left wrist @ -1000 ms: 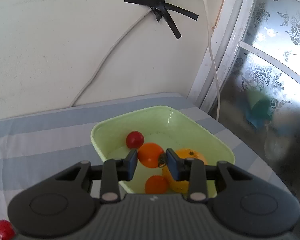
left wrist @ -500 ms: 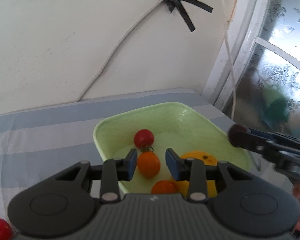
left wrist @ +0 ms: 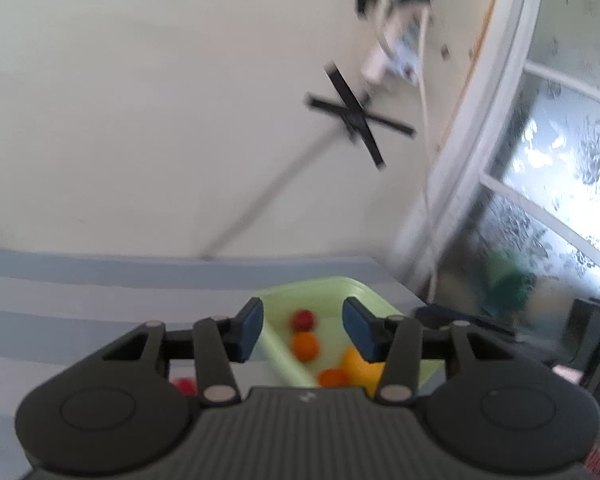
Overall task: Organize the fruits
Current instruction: 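Grasp a mandarin with the left tool while the right tool grasps an orange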
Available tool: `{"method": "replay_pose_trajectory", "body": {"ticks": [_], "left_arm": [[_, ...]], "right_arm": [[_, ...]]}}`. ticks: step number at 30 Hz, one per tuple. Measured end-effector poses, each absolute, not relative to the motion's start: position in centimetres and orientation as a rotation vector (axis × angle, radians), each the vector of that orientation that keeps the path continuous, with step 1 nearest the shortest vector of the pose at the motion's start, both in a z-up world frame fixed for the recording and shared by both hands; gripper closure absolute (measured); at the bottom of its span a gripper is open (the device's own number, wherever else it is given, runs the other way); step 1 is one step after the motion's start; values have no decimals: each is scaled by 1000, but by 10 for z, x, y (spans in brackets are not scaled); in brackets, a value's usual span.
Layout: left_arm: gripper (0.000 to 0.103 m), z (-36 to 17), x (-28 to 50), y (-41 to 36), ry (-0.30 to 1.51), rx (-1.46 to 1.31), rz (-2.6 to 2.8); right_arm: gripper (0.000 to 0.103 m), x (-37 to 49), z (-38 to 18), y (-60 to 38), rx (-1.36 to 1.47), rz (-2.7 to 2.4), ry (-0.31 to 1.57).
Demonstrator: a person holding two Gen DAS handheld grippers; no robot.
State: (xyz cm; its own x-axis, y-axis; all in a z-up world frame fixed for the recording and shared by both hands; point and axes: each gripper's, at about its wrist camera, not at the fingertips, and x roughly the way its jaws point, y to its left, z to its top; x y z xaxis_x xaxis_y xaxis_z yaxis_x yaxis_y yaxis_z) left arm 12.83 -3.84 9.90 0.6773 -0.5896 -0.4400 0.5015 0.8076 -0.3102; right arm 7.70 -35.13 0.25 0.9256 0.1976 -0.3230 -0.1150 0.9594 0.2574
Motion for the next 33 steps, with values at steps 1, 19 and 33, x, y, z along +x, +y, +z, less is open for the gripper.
{"method": "replay_pose_trajectory", "body": {"ticks": [1, 19, 33], "left_arm": [[57, 101, 121, -25, 537, -165, -589], [54, 26, 64, 26, 599, 19, -429], [73, 8, 60, 5, 581, 130, -419]], "right_arm": [[68, 72, 8, -349, 246, 174, 337], [68, 76, 1, -197, 192, 510, 532], [77, 101, -12, -159, 150, 541, 638]]}}
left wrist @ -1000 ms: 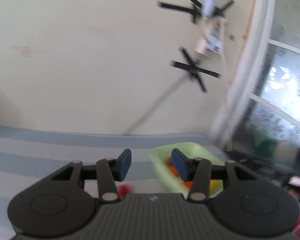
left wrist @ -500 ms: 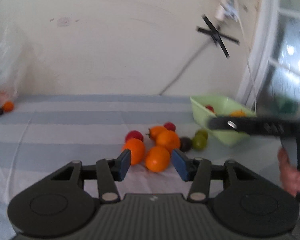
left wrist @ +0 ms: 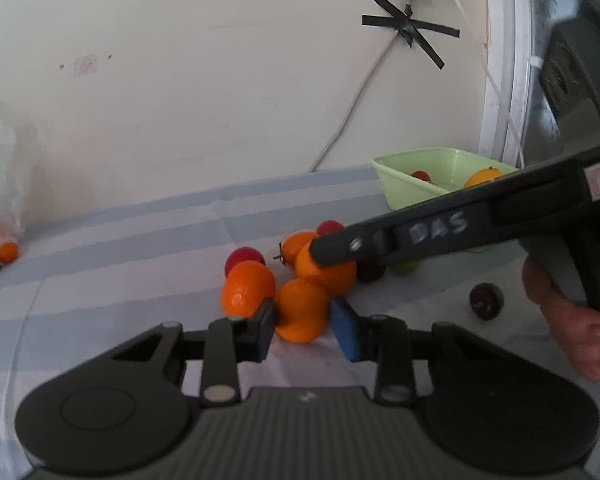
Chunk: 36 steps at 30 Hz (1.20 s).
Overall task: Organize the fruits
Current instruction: 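Grasp a mandarin with the left tool while the right tool grasps an orange, then place the mandarin in the basin with the left tool while the right tool places the orange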
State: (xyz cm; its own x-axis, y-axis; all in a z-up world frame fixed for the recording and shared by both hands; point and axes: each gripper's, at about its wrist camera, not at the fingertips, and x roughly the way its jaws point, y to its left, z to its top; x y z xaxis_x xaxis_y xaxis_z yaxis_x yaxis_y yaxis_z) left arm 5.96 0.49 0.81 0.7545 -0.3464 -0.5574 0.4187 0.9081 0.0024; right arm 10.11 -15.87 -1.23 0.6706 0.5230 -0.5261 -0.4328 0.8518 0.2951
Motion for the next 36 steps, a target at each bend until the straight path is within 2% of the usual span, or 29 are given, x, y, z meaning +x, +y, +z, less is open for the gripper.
{"method": "replay_pose_trajectory", "body": {"ticks": [2, 5, 10, 12, 14, 15, 20, 21, 22, 24, 26, 30, 33, 36], "left_arm": [[73, 12, 48, 11, 565, 114, -446], [73, 18, 27, 16, 541, 122, -490], [72, 12, 13, 27, 588, 87, -498], [72, 13, 12, 33, 592, 53, -484], [72, 16, 13, 39, 588, 26, -470], [72, 16, 12, 42, 586, 14, -468], [72, 13, 12, 53, 599, -12, -452], [72, 13, 14, 52, 603, -18, -456], [71, 13, 15, 51, 602, -20, -455], [71, 13, 16, 47, 598, -11, -458], [60, 14, 17, 44, 592, 0, -476], [54, 11, 20, 32, 582, 54, -479], [54, 6, 25, 28, 601, 64, -459], [61, 2, 29, 33, 630, 32, -455]], "right_arm": [[100, 92, -7, -164, 160, 550, 613], [100, 71, 1, -171, 154, 563, 576], [93, 60, 3, -168, 99, 556, 557], [80, 67, 4, -164, 88, 551, 550], [55, 75, 3, -156, 70, 555, 543], [48, 78, 2, -149, 47, 549, 537], [49, 92, -16, -117, -127, 521, 562], [51, 94, -20, -114, -147, 516, 575], [61, 93, -22, -112, -170, 491, 562], [61, 85, -17, -118, -161, 495, 535], [61, 69, -5, -131, -126, 493, 485], [61, 28, 10, -172, -71, 431, 418], [61, 5, 7, -201, 7, 423, 462], [61, -12, -1, -221, 105, 431, 522]]}}
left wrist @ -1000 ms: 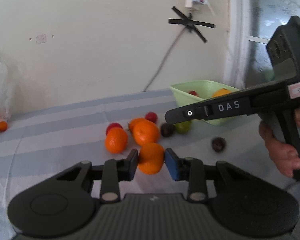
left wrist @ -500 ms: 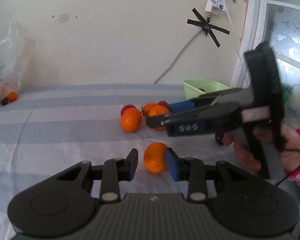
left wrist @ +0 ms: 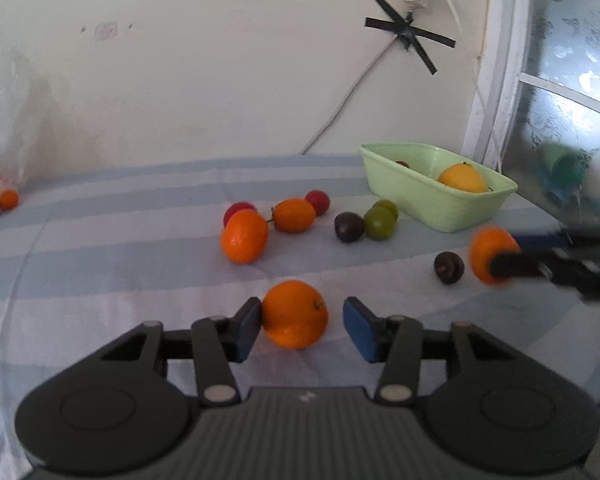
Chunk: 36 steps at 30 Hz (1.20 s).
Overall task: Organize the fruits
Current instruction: 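Place the mandarin in the basin with the left tool while the right tool places the orange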
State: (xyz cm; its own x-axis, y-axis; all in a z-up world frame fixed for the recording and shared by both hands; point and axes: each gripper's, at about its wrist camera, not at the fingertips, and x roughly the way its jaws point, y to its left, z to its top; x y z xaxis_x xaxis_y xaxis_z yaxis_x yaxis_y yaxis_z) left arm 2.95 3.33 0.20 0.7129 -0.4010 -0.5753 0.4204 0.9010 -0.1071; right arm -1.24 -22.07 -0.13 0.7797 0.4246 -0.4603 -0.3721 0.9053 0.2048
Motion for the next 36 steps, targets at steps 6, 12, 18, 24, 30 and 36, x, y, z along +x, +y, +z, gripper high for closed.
{"method": "replay_pose_trajectory", "body": {"ticks": [6, 12, 18, 24, 30, 36], "left_arm": [[63, 0, 38, 32, 654, 40, -423], [66, 8, 33, 35, 655, -16, -454], [66, 22, 28, 23, 640, -34, -535], [66, 36, 45, 3, 655, -68, -602], [66, 68, 79, -35, 578, -72, -686], [66, 70, 144, -87, 638, -114, -746]], "right_arm": [[61, -22, -16, -204, 99, 443, 577], [59, -21, -18, -202, 97, 429, 573], [56, -19, -21, -208, 96, 431, 589], [60, -18, -19, -208, 95, 426, 576], [60, -2, 12, -244, 195, 324, 422], [60, 33, 15, -252, 146, 227, 384]]}}
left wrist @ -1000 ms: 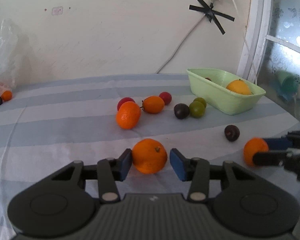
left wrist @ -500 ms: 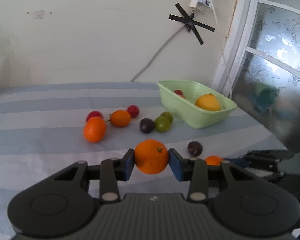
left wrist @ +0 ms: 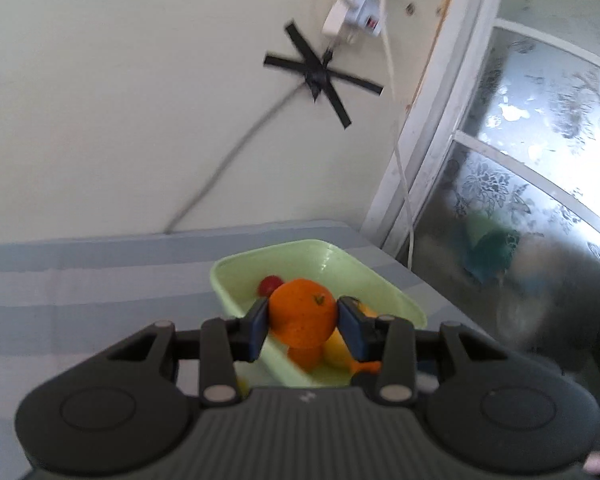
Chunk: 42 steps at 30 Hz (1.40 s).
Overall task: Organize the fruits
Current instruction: 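Place the mandarin in the basin with the left tool while the right tool places the orange, then grasp an orange tomato with the left tool while the right tool grasps a dark tomato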
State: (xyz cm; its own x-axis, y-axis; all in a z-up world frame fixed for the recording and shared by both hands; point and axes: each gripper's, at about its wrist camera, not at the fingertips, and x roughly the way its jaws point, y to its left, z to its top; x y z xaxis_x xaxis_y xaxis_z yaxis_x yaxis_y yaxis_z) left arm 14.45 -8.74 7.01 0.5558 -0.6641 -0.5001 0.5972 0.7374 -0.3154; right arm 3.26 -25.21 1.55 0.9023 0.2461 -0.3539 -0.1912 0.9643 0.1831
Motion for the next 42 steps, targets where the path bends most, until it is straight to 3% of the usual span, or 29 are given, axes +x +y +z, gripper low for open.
{"method": "replay_pose_trajectory", "body": {"ticks": [7, 11, 14, 24, 35, 36, 38, 42], "left_arm": [[66, 42, 189, -121, 748, -84, -716], [56, 36, 190, -126, 749, -61, -711], [55, 42, 186, -123, 731, -59, -713], [55, 86, 134, -20, 570, -155, -629], [55, 44, 101, 71, 622, -154, -382], [54, 40, 101, 70, 628, -152, -385], [43, 34, 104, 63, 633, -144, -392], [42, 25, 107, 45, 637, -96, -421]], "right_arm": [[59, 54, 2, -255, 130, 180, 396], [58, 54, 3, -251, 96, 175, 378], [58, 50, 2, -249, 85, 169, 356], [58, 23, 12, -257, 192, 212, 241], [59, 2, 3, -213, 161, 334, 396], [58, 2, 2, -210, 155, 326, 408], [58, 1, -1, -207, 141, 313, 430], [58, 4, -6, -200, 97, 296, 488]]}}
